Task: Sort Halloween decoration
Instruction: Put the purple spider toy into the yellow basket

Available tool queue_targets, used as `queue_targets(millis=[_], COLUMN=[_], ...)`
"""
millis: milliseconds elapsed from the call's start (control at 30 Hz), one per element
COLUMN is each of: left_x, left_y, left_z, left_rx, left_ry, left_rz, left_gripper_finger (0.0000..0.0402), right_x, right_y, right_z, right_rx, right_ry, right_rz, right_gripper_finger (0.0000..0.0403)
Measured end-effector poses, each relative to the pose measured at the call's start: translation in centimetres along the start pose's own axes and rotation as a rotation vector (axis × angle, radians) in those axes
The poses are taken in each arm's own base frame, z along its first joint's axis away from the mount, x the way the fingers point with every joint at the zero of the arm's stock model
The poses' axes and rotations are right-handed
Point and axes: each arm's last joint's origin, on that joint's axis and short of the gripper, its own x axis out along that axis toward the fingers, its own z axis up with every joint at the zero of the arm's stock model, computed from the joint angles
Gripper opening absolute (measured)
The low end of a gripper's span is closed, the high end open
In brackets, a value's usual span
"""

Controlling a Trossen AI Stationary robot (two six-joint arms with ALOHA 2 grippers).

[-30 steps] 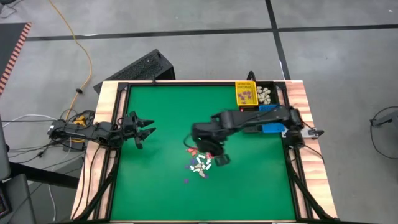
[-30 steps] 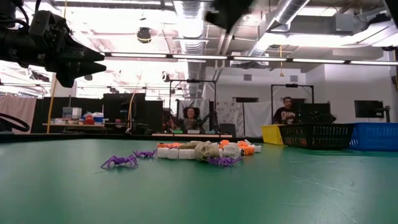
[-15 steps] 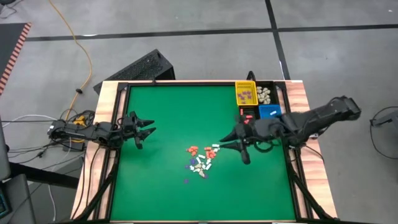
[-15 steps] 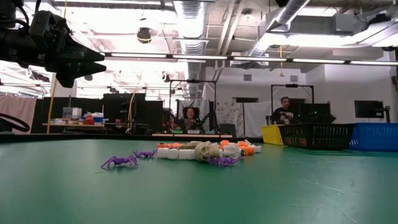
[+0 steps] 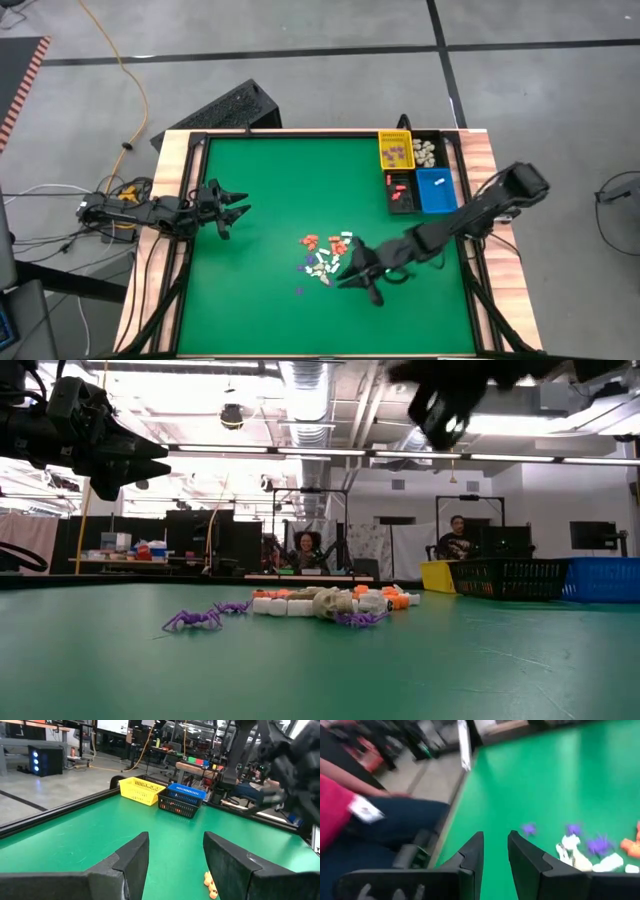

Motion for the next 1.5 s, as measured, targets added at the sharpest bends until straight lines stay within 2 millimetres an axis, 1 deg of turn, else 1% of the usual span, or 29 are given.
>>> queue_targets(millis=[100, 233, 367, 500, 733, 900, 1067, 1300, 1400, 1500], left_x=[0.0, 0.0, 0.0, 0.0, 0.0, 0.0, 0.0, 0.0, 0.0, 0.0], left_y=[0.0, 0.0, 0.0, 0.0, 0.0, 0.0, 0.0, 0.0, 0.0, 0.0], left_z=[0.0, 0.0, 0.0, 0.0, 0.0, 0.0, 0.0, 0.0, 0.0, 0.0], left_rx=[0.000, 0.000, 0.000, 0.000, 0.000, 0.000, 0.000, 0.000, 0.000, 0.000], left_ry=[0.000, 0.000, 0.000, 0.000, 0.000, 0.000, 0.000, 0.000, 0.000, 0.000], left_rz=[0.000, 0.000, 0.000, 0.000, 0.000, 0.000, 0.000, 0.000, 0.000, 0.000], left_gripper_finger=[0.0178, 0.0178, 0.0178, 0.0178, 0.0178, 0.0178, 0.0178, 0.0178, 0.0178, 0.0178], right_x=[2.2, 4.8, 6.5, 7.5, 7.5, 7.5, 7.3, 7.2, 6.9, 6.9], right_y=[0.8, 1.4, 1.6, 1.3, 0.8, 0.3, 0.0, -0.1, 0.0, 0.6], right_z=[-0.4, -1.9, -2.2, -3.7, -4.3, -3.8, -4.0, -4.3, -4.8, -5.0], right_rx=[-0.004, -0.027, -0.036, -0.048, -0.045, -0.042, -0.019, -0.013, 0.005, 0.004], right_ry=[0.021, 0.119, 0.193, 0.295, 0.356, 0.318, 0.331, 0.348, 0.388, 0.373], right_rz=[-0.003, -0.017, -0.046, -0.088, -0.149, -0.209, -0.270, -0.312, -0.332, -0.341], right_gripper_finger=[0.0108, 0.0108, 0.0108, 0.0108, 0.0108, 0.0108, 0.0108, 0.0108, 0.0108, 0.0108])
